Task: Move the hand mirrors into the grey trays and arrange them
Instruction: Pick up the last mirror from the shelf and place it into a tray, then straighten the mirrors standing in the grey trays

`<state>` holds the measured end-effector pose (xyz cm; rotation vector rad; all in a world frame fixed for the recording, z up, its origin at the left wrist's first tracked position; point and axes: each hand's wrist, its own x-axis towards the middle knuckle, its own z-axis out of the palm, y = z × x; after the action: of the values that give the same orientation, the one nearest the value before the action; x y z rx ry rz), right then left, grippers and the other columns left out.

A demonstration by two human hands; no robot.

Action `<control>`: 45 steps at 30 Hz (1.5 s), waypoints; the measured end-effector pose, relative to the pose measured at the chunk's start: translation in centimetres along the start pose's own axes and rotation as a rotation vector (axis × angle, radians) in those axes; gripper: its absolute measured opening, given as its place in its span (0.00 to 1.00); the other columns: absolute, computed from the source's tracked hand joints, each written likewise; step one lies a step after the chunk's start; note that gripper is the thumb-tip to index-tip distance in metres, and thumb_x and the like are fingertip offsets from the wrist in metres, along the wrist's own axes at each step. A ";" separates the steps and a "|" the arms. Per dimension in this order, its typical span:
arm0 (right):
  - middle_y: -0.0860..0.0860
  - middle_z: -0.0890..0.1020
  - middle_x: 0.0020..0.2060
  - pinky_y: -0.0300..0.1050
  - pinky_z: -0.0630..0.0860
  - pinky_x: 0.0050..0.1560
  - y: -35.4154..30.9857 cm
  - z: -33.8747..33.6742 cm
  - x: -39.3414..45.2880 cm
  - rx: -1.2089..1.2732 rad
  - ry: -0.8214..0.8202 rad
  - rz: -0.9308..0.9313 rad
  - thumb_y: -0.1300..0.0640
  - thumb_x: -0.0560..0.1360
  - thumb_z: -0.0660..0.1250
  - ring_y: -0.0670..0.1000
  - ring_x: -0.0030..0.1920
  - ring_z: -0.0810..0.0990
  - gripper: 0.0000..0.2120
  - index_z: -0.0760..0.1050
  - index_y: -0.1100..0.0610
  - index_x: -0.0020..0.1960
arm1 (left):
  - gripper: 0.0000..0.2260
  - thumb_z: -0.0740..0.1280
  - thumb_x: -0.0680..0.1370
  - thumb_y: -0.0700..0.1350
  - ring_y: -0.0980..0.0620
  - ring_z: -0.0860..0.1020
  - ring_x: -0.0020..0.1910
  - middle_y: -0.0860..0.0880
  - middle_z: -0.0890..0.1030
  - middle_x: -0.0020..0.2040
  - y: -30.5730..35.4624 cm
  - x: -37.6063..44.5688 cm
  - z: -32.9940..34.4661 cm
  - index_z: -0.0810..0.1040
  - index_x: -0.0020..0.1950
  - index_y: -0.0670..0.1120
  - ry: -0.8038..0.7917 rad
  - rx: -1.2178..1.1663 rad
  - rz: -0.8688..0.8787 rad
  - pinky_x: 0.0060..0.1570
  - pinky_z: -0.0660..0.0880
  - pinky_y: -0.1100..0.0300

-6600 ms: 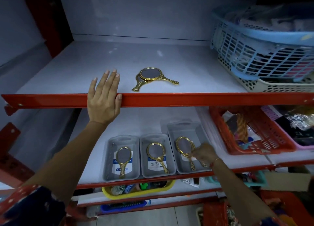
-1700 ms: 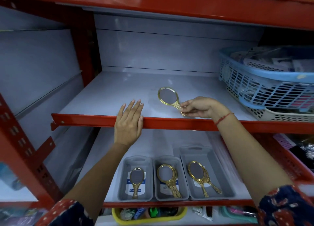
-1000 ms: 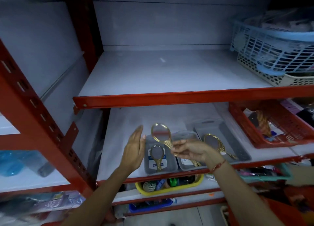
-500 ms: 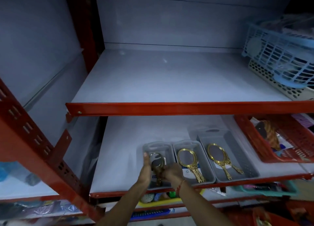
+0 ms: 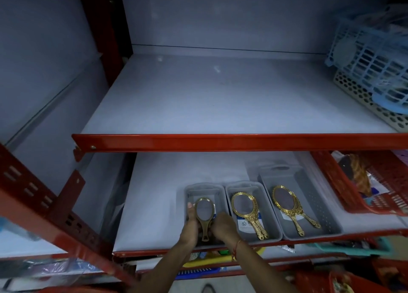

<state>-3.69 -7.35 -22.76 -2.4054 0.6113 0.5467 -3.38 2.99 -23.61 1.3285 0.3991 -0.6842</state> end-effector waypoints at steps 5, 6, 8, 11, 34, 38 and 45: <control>0.55 0.84 0.43 0.39 0.70 0.33 0.0 0.2 0.4 0.112 -0.030 0.061 0.62 0.77 0.60 0.57 0.54 0.83 0.19 0.64 0.53 0.29 | 0.36 0.42 0.79 0.64 0.43 0.72 0.69 0.39 0.76 0.68 -0.3 0.3 0.2 0.71 0.71 0.41 0.034 0.019 -0.002 0.72 0.66 0.52; 0.57 0.85 0.49 0.39 0.70 0.33 0.0 0.3 0.5 0.132 -0.039 0.077 0.61 0.77 0.60 0.56 0.54 0.83 0.18 0.64 0.53 0.29 | 0.36 0.42 0.79 0.65 0.43 0.73 0.69 0.38 0.76 0.67 -0.3 0.3 0.2 0.71 0.71 0.41 0.037 0.017 -0.011 0.71 0.67 0.51; 0.59 0.84 0.54 0.40 0.72 0.33 0.1 0.3 0.6 0.173 -0.063 0.106 0.62 0.77 0.61 0.56 0.54 0.83 0.17 0.66 0.53 0.30 | 0.36 0.42 0.78 0.66 0.43 0.73 0.68 0.38 0.77 0.66 -0.2 0.4 0.2 0.71 0.70 0.41 0.031 0.016 -0.029 0.70 0.68 0.52; 0.56 0.84 0.48 0.37 0.73 0.30 0.1 0.2 0.7 0.232 -0.090 0.152 0.63 0.77 0.62 0.56 0.53 0.83 0.16 0.66 0.54 0.31 | 0.37 0.43 0.79 0.65 0.43 0.73 0.68 0.38 0.76 0.67 0.1 0.5 0.2 0.71 0.71 0.41 0.043 0.020 -0.032 0.71 0.67 0.51; 0.62 0.77 0.37 0.47 0.70 0.38 6.3 -9.4 0.7 0.519 0.205 0.135 0.64 0.75 0.61 0.57 0.38 0.77 0.11 0.75 0.68 0.37 | 0.31 0.49 0.78 0.66 0.41 0.80 0.54 0.39 0.84 0.49 1.5 -0.9 8.7 0.83 0.45 0.45 -0.003 0.123 0.130 0.60 0.73 0.51; 0.64 0.80 0.46 0.45 0.67 0.40 8.2 -9.9 1.1 0.319 0.069 0.115 0.63 0.76 0.60 0.57 0.44 0.77 0.15 0.67 0.58 0.31 | 0.39 0.46 0.78 0.66 0.31 0.70 0.68 0.30 0.71 0.68 0.3 -0.1 12.4 0.69 0.71 0.35 0.003 0.119 -0.047 0.67 0.67 0.40; 0.52 0.82 0.53 0.40 0.76 0.46 9.5 -9.6 1.5 0.388 -0.073 -0.021 0.52 0.76 0.64 0.52 0.51 0.81 0.14 0.78 0.55 0.58 | 0.31 0.44 0.81 0.60 0.43 0.68 0.72 0.41 0.69 0.73 -1.1 1.2 15.1 0.63 0.75 0.41 0.095 -0.046 -0.047 0.70 0.65 0.55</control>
<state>-5.30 -20.73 -20.58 -2.0167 0.5990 0.4574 -4.95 -12.04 -21.94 1.3140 0.5208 -0.6488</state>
